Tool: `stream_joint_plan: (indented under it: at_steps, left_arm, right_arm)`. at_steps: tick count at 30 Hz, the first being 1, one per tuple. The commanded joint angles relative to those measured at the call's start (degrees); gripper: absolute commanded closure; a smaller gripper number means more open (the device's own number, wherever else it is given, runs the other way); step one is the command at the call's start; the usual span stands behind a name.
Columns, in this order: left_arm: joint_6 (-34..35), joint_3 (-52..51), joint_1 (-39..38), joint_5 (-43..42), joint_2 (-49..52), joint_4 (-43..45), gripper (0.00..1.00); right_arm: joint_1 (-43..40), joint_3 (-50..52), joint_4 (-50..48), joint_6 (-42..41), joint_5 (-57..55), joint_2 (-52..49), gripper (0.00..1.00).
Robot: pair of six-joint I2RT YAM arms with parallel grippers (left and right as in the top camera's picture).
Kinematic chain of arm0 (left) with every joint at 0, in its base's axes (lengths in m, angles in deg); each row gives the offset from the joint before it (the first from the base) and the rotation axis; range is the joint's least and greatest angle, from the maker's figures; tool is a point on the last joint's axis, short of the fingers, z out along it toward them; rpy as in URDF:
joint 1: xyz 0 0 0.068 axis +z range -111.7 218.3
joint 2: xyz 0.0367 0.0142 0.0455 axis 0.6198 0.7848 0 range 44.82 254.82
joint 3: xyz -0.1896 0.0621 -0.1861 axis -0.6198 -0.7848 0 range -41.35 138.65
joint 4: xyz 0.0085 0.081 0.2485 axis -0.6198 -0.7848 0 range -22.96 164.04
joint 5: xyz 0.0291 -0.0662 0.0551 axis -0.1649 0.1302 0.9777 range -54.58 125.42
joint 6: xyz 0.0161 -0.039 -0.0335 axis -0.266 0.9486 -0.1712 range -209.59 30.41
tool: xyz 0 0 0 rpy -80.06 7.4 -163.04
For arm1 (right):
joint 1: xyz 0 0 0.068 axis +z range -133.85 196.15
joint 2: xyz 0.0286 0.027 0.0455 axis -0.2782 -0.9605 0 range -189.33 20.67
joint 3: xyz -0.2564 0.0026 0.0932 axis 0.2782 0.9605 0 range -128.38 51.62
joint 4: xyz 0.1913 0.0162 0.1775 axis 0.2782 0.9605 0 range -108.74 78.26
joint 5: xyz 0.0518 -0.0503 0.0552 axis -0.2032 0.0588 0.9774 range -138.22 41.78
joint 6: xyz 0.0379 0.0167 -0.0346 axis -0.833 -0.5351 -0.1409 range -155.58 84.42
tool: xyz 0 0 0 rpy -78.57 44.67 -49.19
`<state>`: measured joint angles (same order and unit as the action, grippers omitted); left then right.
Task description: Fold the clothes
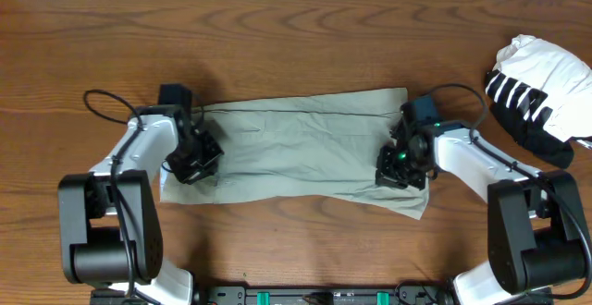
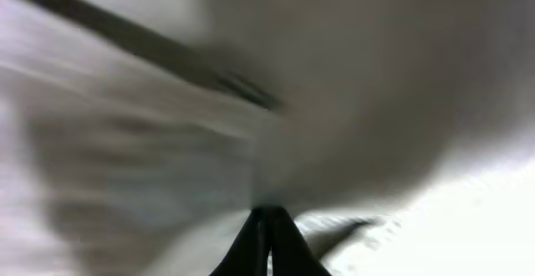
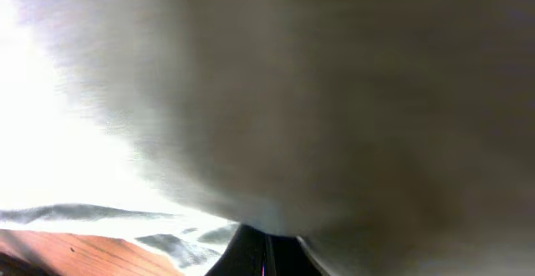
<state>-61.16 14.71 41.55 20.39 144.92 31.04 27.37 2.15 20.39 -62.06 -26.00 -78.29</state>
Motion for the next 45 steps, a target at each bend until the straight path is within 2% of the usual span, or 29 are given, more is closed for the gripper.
stream_joint_plan:
  at_steps: [1,8,14,18,22,24,25,27,28,29,30,31,32,33,34,35,36,41,45]
  left_arm:
    - [-0.94,0.42,3.30,3.61,0.76,-0.87,0.93]
    - [-0.74,0.44,10.91,3.69,0.76,-2.78,0.93]
    - [-1.77,0.55,13.22,1.09,-0.31,-3.43,0.94]
    - [-2.29,1.05,13.07,-1.68,-5.40,-3.43,0.94]
    - [-3.06,1.09,12.24,-2.40,-14.62,-3.65,0.94]
    - [-3.85,1.09,10.49,-3.15,-19.32,-3.89,0.94]
    - [-4.28,1.07,9.01,-4.15,-21.53,-3.91,0.93]
    - [-4.22,1.07,5.53,-6.14,-24.28,-3.32,0.87]
    - [-4.17,1.07,3.17,-6.93,-25.07,-2.60,0.86]
    - [-3.74,1.07,0.96,-7.15,-25.29,-1.81,0.86]
    - [-2.91,1.07,-1.33,-7.04,-25.20,-1.01,0.86]
    - [-1.92,1.01,-3.85,-7.04,-24.65,0.13,0.85]
    - [-0.85,0.92,-5.97,-7.06,-24.02,1.20,0.86]
    - [0.28,0.81,-8.33,-7.04,-22.93,2.71,0.86]
    - [1.14,0.74,-10.19,-7.04,-21.81,4.04,0.86]
    - [1.55,0.72,-12.20,-7.04,-20.33,5.68,0.86]
    - [2.14,0.72,-14.08,-7.02,-18.49,7.63,0.86]
    - [5.57,0.72,-18.01,-7.17,-11.37,13.22,0.87]
    - [6.40,0.72,-18.99,-11.43,-6.29,15.89,0.94]
  right_arm:
    - [-3.74,0.90,0.57,1.92,-7.98,-0.55,0.99]
    - [-9.97,0.87,0.92,4.59,-8.48,-0.55,0.99]
    - [-10.82,0.04,1.09,7.54,-8.24,-0.33,0.99]
    - [-10.84,-4.28,5.53,7.93,-8.28,0.96,0.99]
    - [-10.78,-11.32,12.28,8.96,-8.24,3.37,0.96]
    - [-10.47,-14.36,13.88,11.89,-6.56,4.83,0.87]
    - [-10.14,-15.47,13.94,14.43,-4.22,5.51,0.62]
    - [-9.40,-16.61,12.94,17.90,0.72,6.27,0.29]
    - [-8.79,-16.81,11.63,19.28,3.56,6.38,0.20]
    - [-8.22,-16.79,10.58,19.50,4.98,6.34,0.20]
    - [-7.65,-16.72,9.60,19.41,5.25,6.05,0.24]
    - [-6.95,-16.70,8.66,18.78,5.22,5.66,0.34]
    - [-6.16,-16.68,7.76,18.78,5.25,5.03,0.49]
    - [-5.51,-16.68,7.06,18.67,5.29,4.39,0.69]
    - [-4.68,-16.68,6.29,18.23,5.29,3.54,0.82]
    - [-4.00,-16.68,5.60,17.86,5.29,2.75,0.92]
    - [-2.95,-16.68,4.55,17.44,5.29,1.51,0.99]
    - [-0.13,-16.68,-0.24,17.31,5.25,-2.19,0.99]
    - [0.15,-16.68,-3.28,15.74,5.40,-4.11,0.99]
